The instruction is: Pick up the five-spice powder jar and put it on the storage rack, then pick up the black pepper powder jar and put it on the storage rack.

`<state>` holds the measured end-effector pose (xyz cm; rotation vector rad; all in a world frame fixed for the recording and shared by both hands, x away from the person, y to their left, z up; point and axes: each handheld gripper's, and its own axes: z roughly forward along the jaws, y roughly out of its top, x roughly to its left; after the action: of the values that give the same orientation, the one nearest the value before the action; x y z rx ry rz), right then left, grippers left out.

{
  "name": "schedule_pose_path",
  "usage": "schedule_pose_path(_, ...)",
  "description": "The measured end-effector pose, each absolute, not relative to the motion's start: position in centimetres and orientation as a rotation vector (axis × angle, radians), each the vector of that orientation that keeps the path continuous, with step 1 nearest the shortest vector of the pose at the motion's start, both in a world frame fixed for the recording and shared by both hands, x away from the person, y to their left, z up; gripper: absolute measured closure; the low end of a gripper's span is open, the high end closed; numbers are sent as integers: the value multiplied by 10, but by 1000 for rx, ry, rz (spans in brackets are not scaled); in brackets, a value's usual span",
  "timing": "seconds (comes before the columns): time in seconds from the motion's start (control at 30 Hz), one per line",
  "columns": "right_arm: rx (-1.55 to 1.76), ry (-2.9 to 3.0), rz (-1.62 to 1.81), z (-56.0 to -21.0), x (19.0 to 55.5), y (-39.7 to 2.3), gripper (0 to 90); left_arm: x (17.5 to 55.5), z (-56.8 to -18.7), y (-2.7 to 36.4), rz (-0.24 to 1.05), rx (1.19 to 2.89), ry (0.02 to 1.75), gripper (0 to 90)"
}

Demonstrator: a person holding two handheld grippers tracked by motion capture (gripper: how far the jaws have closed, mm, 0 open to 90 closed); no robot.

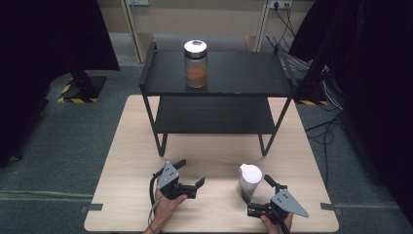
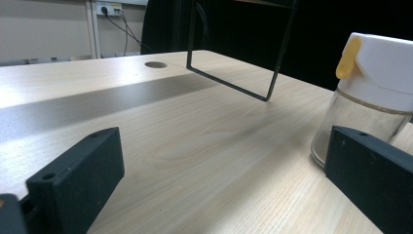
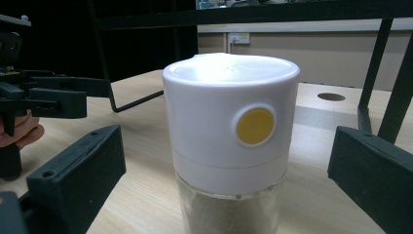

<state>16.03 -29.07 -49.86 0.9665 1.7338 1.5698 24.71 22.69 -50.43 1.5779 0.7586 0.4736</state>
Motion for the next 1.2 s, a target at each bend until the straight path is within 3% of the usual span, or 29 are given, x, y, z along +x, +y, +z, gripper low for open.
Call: schedule_pose_path(1.2,953,1740,1568,-498,160,-290,6,250,-505,224,469,1589,749,6)
